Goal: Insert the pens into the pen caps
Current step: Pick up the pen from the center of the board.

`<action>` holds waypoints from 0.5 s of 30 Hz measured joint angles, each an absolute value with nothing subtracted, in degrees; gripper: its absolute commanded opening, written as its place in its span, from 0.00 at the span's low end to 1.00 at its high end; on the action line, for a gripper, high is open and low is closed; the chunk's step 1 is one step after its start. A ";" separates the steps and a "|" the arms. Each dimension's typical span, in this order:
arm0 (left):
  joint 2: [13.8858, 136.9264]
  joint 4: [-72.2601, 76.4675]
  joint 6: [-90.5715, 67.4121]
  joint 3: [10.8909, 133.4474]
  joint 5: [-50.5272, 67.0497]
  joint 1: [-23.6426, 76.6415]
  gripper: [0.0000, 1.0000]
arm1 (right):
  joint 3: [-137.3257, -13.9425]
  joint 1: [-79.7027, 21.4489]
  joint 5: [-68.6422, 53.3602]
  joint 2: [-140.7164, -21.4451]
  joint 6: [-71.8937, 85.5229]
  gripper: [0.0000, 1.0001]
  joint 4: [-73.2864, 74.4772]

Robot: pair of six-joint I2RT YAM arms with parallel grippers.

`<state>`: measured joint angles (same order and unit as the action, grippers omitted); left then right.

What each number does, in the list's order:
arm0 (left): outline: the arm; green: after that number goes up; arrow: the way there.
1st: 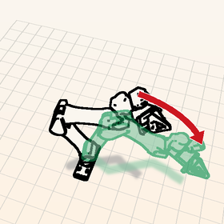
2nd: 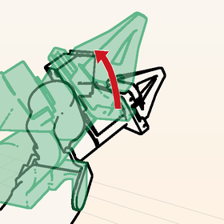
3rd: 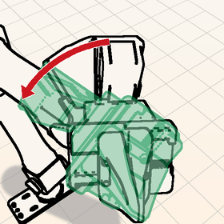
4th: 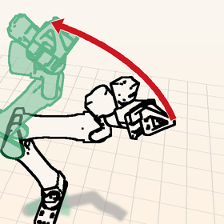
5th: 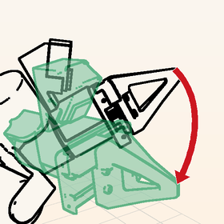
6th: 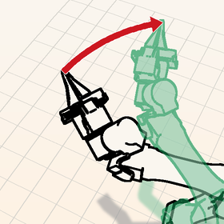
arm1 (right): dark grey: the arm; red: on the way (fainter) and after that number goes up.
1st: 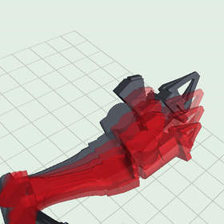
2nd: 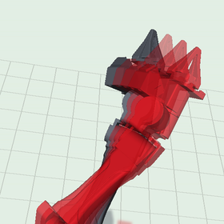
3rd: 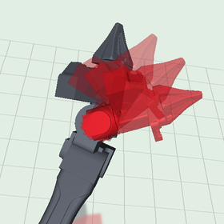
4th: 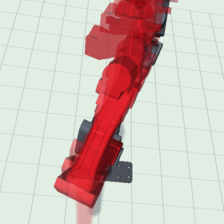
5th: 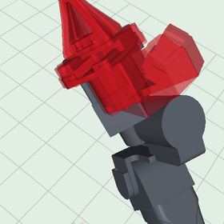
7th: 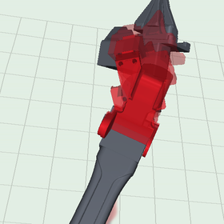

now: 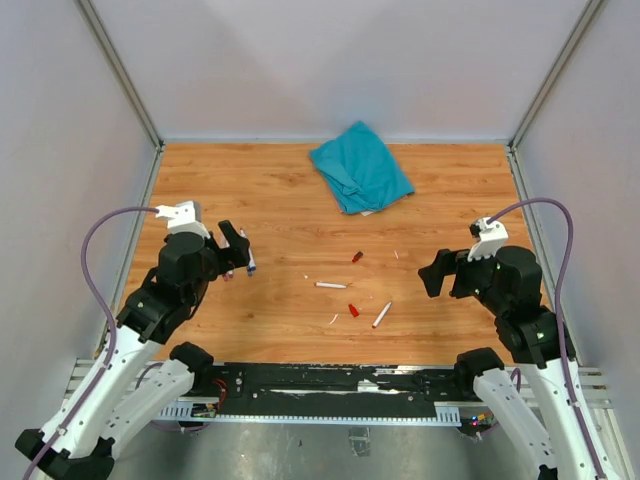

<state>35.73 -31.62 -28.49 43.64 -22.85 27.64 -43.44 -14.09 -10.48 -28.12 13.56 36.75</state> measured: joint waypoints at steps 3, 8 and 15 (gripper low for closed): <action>36.64 -32.36 -28.49 43.94 -21.61 27.11 0.99 | -43.99 -14.04 -11.07 -28.80 13.37 0.99 37.39; 37.56 -33.06 -28.49 44.16 -20.82 26.70 0.99 | -44.38 -13.45 -12.01 -28.99 13.17 0.99 38.02; 38.98 -33.15 -28.49 45.01 -20.23 26.59 1.00 | -44.42 -13.45 -12.43 -29.10 13.15 0.99 38.06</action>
